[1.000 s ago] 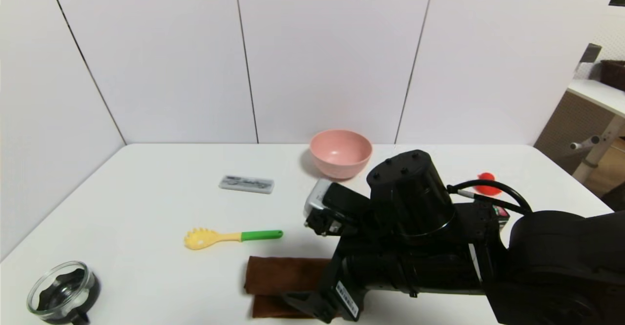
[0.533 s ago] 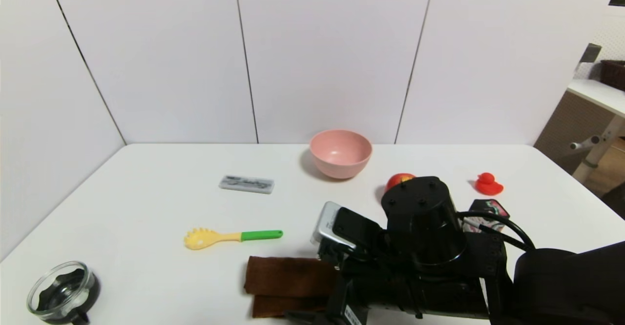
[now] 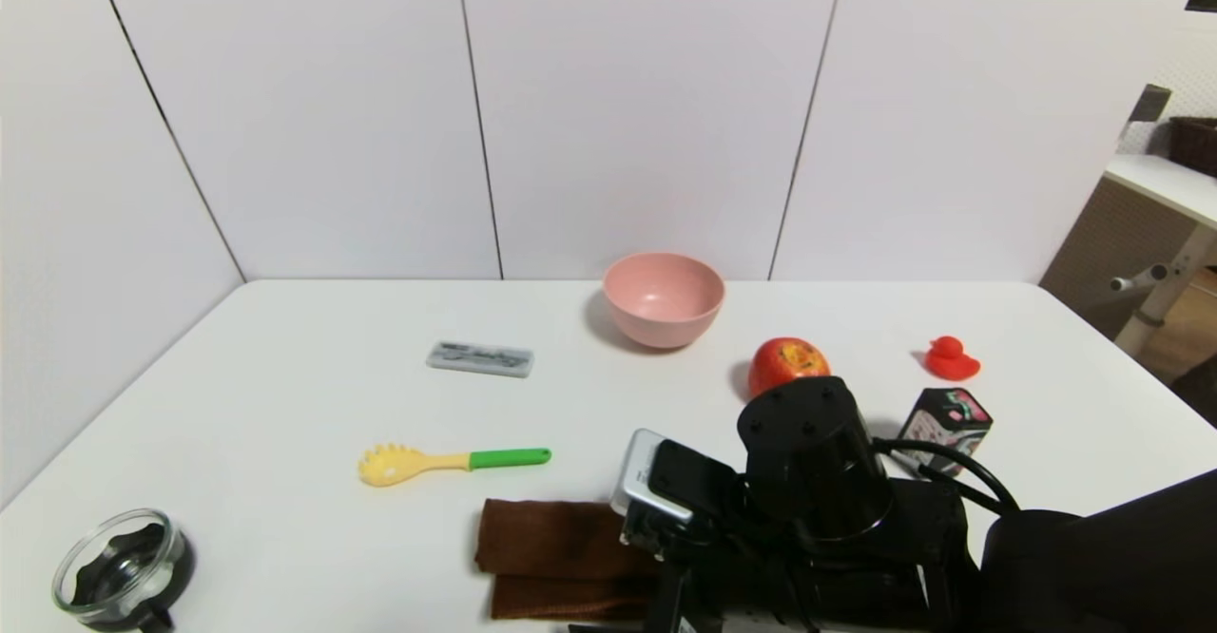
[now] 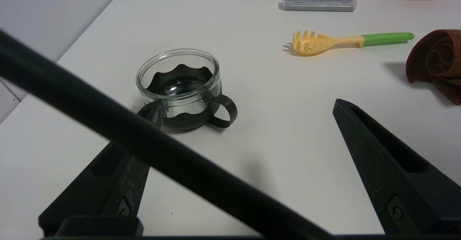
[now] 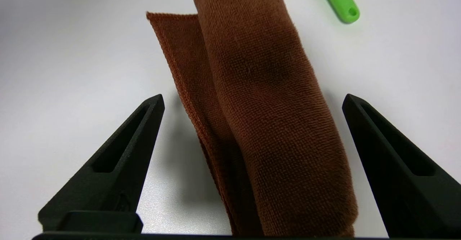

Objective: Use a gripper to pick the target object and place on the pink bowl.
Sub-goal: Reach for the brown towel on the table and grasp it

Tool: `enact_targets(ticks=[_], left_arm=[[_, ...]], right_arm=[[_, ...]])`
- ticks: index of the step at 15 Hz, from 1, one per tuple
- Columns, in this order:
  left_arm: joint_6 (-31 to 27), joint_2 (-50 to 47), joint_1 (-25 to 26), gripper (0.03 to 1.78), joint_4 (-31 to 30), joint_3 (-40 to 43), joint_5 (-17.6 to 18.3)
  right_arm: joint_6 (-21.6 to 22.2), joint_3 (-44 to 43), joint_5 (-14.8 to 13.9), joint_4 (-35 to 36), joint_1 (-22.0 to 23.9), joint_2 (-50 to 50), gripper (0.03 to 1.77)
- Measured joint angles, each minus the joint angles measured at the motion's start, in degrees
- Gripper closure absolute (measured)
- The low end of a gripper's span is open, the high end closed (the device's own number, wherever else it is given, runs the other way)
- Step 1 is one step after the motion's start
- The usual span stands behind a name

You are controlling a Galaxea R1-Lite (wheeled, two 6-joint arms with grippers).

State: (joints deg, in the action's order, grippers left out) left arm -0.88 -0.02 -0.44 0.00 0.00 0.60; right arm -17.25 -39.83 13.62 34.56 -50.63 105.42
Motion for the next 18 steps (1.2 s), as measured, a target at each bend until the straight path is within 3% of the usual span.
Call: enact_targets(ticks=[13, 15, 18], left_arm=[[0.0, 0.0, 0.0, 0.12, 0.0, 0.0, 0.0], [0.0, 0.0, 0.0, 0.12, 0.0, 0.0, 0.0], [0.0, 0.0, 0.0, 0.12, 0.0, 0.0, 0.0]], right_arm=[[-5.0, -1.0, -0.1, -0.1, 2.1, 3.7, 0.12], [-7.1, -1.0, -0.1, -0.6, 2.9, 3.8, 0.48], [-8.3, -1.0, 0.0, -0.5, 3.9, 3.8, 0.87]])
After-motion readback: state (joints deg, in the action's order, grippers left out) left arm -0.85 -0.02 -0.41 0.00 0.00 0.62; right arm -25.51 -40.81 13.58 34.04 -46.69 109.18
